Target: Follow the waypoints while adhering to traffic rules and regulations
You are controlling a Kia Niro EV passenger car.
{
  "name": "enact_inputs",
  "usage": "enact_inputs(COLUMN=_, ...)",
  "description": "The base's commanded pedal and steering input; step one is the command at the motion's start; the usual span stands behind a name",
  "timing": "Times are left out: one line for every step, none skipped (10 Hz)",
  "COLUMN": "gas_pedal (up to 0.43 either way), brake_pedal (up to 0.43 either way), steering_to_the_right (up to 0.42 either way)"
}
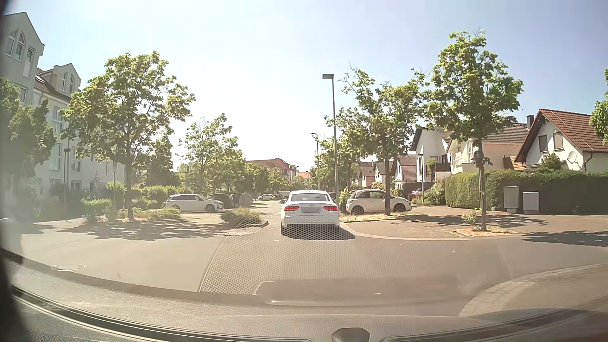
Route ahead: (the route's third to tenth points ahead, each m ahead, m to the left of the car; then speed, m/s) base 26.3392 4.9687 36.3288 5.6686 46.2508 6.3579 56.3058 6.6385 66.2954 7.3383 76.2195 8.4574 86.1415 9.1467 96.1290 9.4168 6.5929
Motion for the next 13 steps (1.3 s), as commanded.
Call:
enact_inputs(gas_pedal=0.098, brake_pedal=0.030, steering_to_the_right=-0.034)
enact_inputs(gas_pedal=0.118, brake_pedal=0.030, steering_to_the_right=-0.032)
enact_inputs(gas_pedal=0.118, brake_pedal=0.030, steering_to_the_right=-0.031)
enact_inputs(gas_pedal=0.118, brake_pedal=0.030, steering_to_the_right=-0.028)
enact_inputs(gas_pedal=0.118, brake_pedal=0.030, steering_to_the_right=-0.026)
enact_inputs(gas_pedal=0.118, brake_pedal=0.030, steering_to_the_right=-0.025)
enact_inputs(gas_pedal=0.118, brake_pedal=0.030, steering_to_the_right=-0.023)
enact_inputs(gas_pedal=0.118, brake_pedal=0.030, steering_to_the_right=-0.021)
enact_inputs(gas_pedal=0.118, brake_pedal=0.030, steering_to_the_right=-0.017)
enact_inputs(gas_pedal=0.118, brake_pedal=0.030, steering_to_the_right=-0.010)
enact_inputs(gas_pedal=0.118, brake_pedal=0.030, steering_to_the_right=-0.004)
enact_inputs(gas_pedal=0.118, brake_pedal=0.030, steering_to_the_right=-0.004)
enact_inputs(gas_pedal=0.118, brake_pedal=0.030, steering_to_the_right=-0.004)
